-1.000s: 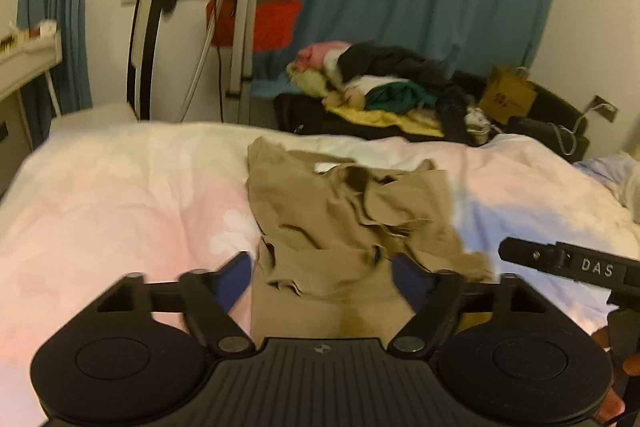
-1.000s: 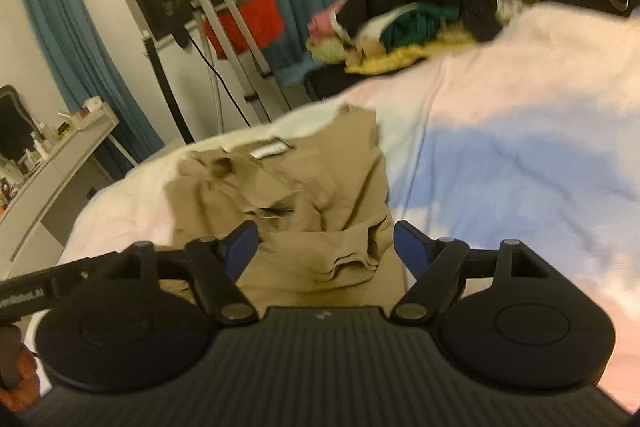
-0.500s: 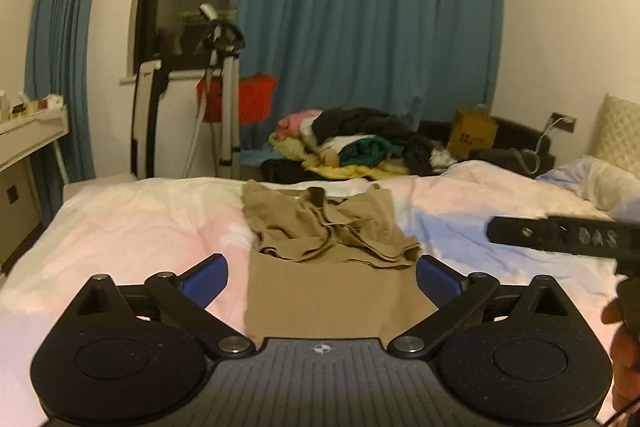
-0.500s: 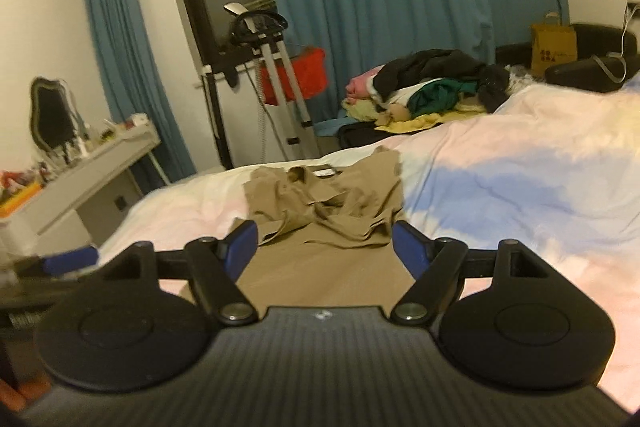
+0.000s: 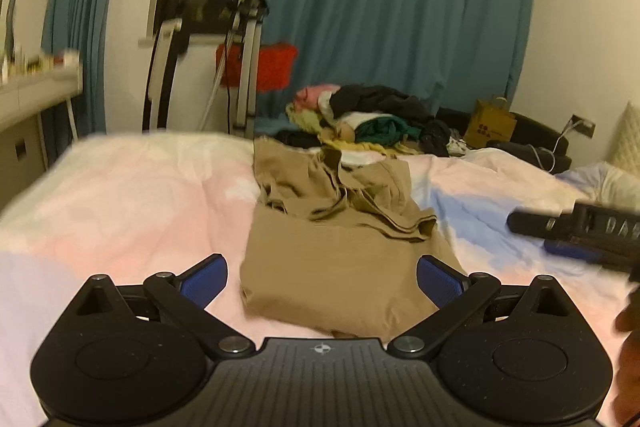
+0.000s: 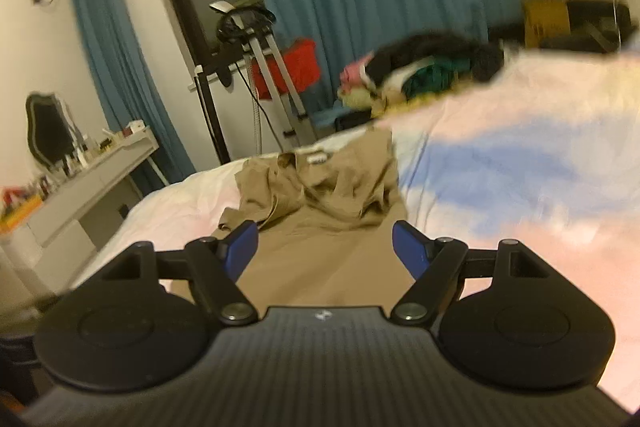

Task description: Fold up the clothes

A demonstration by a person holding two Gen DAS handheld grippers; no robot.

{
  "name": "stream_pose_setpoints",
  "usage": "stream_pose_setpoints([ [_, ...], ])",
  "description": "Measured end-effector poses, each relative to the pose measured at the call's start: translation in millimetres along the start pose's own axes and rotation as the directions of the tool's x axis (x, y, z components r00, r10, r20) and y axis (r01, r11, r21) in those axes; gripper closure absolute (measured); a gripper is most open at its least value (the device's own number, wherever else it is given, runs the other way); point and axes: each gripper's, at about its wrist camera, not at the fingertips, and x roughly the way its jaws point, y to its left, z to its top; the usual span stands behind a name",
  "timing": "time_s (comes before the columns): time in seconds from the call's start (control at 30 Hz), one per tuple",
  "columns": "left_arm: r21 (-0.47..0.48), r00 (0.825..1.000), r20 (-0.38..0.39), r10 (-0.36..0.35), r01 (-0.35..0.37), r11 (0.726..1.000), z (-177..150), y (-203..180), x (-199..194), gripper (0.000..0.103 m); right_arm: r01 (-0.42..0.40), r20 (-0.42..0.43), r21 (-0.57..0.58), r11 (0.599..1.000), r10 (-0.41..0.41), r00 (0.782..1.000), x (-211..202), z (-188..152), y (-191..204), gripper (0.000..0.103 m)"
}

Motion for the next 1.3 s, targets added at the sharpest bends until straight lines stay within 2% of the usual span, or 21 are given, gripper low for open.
stream_pose_setpoints([
  [0.07,-0.064,0.999,-0.035,-0.031,0.029,0.998,0,8,5,0.001,-0.027,-0.079,0.134,0.991,0.038,0.996,14,-8,-18,0.027],
  [0.13,-0.133,0.995,-0.070,-0.075,0.065,0.989,-1,15,11,0.001,-0.052,-0.163,0.311,0.949,0.107,0.981,33,-20,-42,0.026],
  [0.23,-0.244,0.979,-0.118,-0.165,0.133,0.961,-6,24,25,0.001,-0.049,-0.238,0.570,0.820,0.221,0.946,63,-45,-75,0.026],
  [0.3,-0.318,0.962,-0.143,-0.231,0.176,0.932,-11,30,35,0.001,-0.026,-0.243,0.642,0.766,0.235,0.941,74,-55,-86,0.026],
  [0.4,-0.427,0.929,-0.170,-0.329,0.232,0.874,-18,38,51,0.001,-0.032,-0.214,0.703,0.711,0.253,0.943,85,-61,-92,0.029],
  [0.5,-0.518,0.887,-0.187,-0.422,0.276,0.810,-27,39,70,0.001,-0.022,-0.198,0.722,0.692,0.237,0.951,95,-62,-93,0.038],
  [0.57,-0.574,0.856,-0.202,-0.476,0.290,0.765,-33,38,84,0.001,0.006,-0.202,0.725,0.689,0.204,0.958,100,-63,-95,0.053],
  [0.6,-0.602,0.840,-0.209,-0.501,0.293,0.743,-36,38,92,0.001,0.020,-0.206,0.730,0.683,0.192,0.959,102,-63,-97,0.071],
  [0.63,-0.624,0.834,-0.212,-0.509,0.285,0.727,-39,37,99,0.001,0.033,-0.212,0.736,0.676,0.183,0.960,103,-63,-101,0.087],
  [0.67,-0.646,0.829,-0.214,-0.516,0.277,0.711,-41,37,106,0.001,0.036,-0.214,0.741,0.671,0.185,0.959,103,-62,-104,0.089],
  [0.7,-0.664,0.833,-0.211,-0.512,0.262,0.701,-42,36,111,0.001,0.029,-0.211,0.746,0.666,0.195,0.958,102,-60,-106,0.091],
  [0.77,-0.688,0.822,-0.213,-0.529,0.258,0.679,-39,32,124,0.001,0.007,-0.197,0.752,0.659,0.215,0.956,98,-55,-104,0.093],
  [0.9,-0.720,0.794,-0.178,-0.582,0.298,0.626,-35,21,142,0.002,-0.065,-0.135,0.771,0.633,0.262,0.956,87,-40,-97,0.094],
  [1.0,-0.719,0.827,-0.176,-0.534,0.263,0.643,-37,23,153,0.008,-0.089,-0.105,0.784,0.614,0.273,0.956,82,-33,-99,0.094],
  [1.07,-0.726,0.848,-0.174,-0.500,0.233,0.647,-41,30,158,0.022,-0.092,-0.095,0.794,0.601,0.272,0.958,80,-31,-102,0.095],
  [1.2,-0.750,0.894,-0.113,-0.433,0.209,0.627,-44,52,152,0.039,-0.084,-0.088,0.795,0.601,0.252,0.964,81,-28,-108,0.095],
  [1.3,-0.737,0.925,-0.118,-0.361,0.162,0.656,-44,59,146,0.054,-0.085,-0.083,0.790,0.607,0.243,0.966,82,-29,-107,0.095],
])
